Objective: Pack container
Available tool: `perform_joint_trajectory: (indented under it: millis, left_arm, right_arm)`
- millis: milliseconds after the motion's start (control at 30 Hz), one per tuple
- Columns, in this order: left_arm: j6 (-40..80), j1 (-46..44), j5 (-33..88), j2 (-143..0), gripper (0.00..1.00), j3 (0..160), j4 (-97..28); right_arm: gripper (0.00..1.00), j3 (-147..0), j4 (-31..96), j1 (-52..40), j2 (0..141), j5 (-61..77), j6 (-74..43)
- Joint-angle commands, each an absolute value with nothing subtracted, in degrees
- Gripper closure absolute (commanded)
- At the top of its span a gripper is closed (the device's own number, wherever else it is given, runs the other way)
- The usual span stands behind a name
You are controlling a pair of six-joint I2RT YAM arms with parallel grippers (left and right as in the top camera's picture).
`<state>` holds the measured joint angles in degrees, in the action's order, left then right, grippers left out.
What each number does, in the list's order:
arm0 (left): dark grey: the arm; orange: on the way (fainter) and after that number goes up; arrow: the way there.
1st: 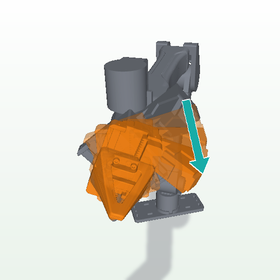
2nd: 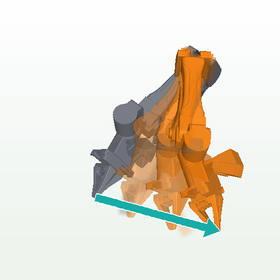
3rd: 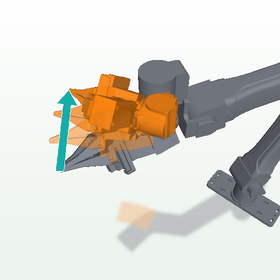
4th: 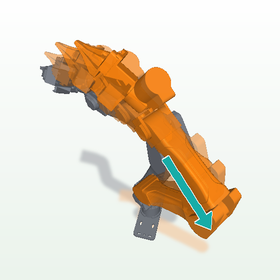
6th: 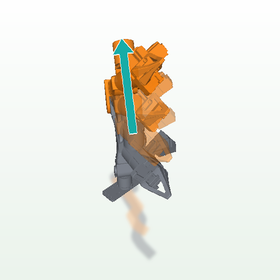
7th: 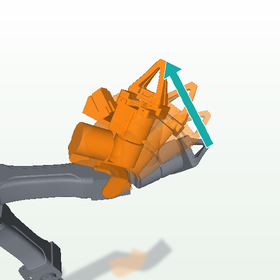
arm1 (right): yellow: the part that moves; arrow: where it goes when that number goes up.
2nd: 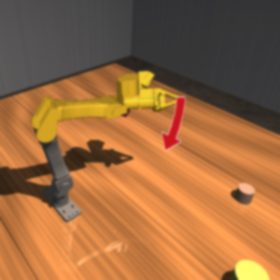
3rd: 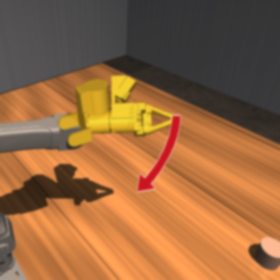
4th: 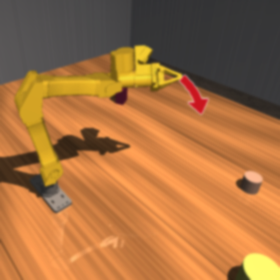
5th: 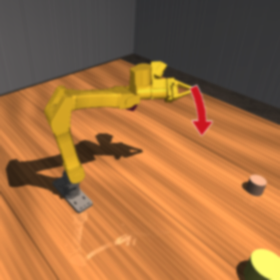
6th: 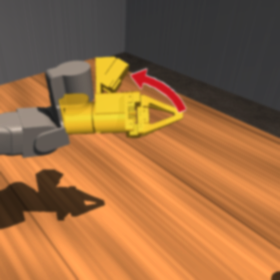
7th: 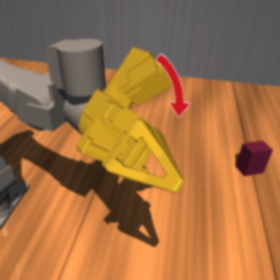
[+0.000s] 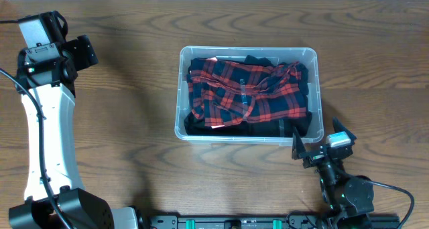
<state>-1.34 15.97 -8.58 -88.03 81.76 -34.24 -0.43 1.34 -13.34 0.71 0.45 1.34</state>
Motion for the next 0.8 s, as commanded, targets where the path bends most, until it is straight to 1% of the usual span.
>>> perform_joint_trajectory:
  millis: [0,300,767]
  left_arm:
    - [-1.4,16.1,-9.1,-88.1,0.02,82.0,-34.3]
    - [-1.4,16.1,-9.1,-88.1,0.02,82.0,-34.3]
    - [-1.4,16.1,-9.1,-88.1,0.02,82.0,-34.3]
  right_arm:
    - [0.01,-0.3,2.8,-11.3,0.3,1.3,2.9]
    - [0.01,-0.3,4.0,-6.8,0.3,2.6,2.9]
    - [0.01,-0.3,4.1,-6.7,0.3,2.6,2.9]
